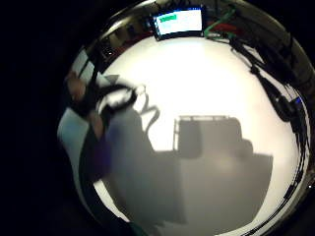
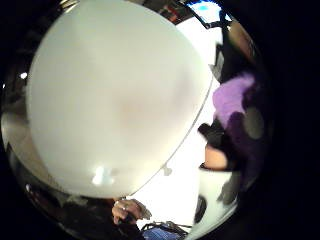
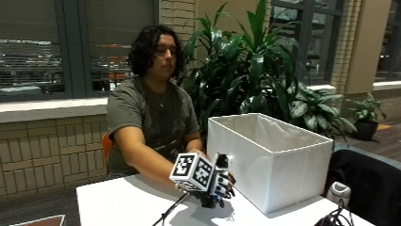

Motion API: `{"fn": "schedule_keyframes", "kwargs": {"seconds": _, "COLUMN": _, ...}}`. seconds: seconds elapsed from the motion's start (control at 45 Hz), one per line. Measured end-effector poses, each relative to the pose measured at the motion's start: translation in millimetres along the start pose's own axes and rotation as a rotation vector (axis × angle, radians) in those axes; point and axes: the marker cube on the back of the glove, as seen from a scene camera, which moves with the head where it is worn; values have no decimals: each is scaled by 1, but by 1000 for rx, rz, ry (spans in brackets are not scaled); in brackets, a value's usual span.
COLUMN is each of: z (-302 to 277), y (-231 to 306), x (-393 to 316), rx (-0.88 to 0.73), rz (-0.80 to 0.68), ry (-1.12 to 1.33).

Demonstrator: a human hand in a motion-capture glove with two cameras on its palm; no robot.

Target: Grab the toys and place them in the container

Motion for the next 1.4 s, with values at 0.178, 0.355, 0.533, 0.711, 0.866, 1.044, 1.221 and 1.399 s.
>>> {"fn": "schedule_keyframes", "kwargs": {"seconds": 0.178, "z": -85, "y": 22, "x": -52, "rx": -4, "rz": -155, "ry": -40}}
{"fn": "schedule_keyframes", "kwargs": {"seconds": 0.355, "z": -142, "y": 42, "x": -183, "rx": 1, "rz": -412, "ry": 27}}
{"fn": "schedule_keyframes", "kwargs": {"seconds": 0.533, "z": -156, "y": -9, "x": -282, "rx": 55, "rz": -724, "ry": 390}}
{"fn": "schedule_keyframes", "kwargs": {"seconds": 0.711, "z": -112, "y": -34, "x": -378, "rx": 54, "rz": -631, "ry": 370}}
{"fn": "schedule_keyframes", "kwargs": {"seconds": 0.866, "z": -90, "y": -50, "x": -373, "rx": -101, "rz": -559, "ry": 530}}
{"fn": "schedule_keyframes", "kwargs": {"seconds": 1.044, "z": -121, "y": -22, "x": -323, "rx": -139, "rz": -477, "ry": 557}}
{"fn": "schedule_keyframes", "kwargs": {"seconds": 1.221, "z": -171, "y": 45, "x": -252, "rx": -185, "rz": -452, "ry": 582}}
{"fn": "schedule_keyframes", "kwargs": {"seconds": 1.399, "z": -203, "y": 103, "x": -166, "rx": -219, "rz": -291, "ry": 539}}
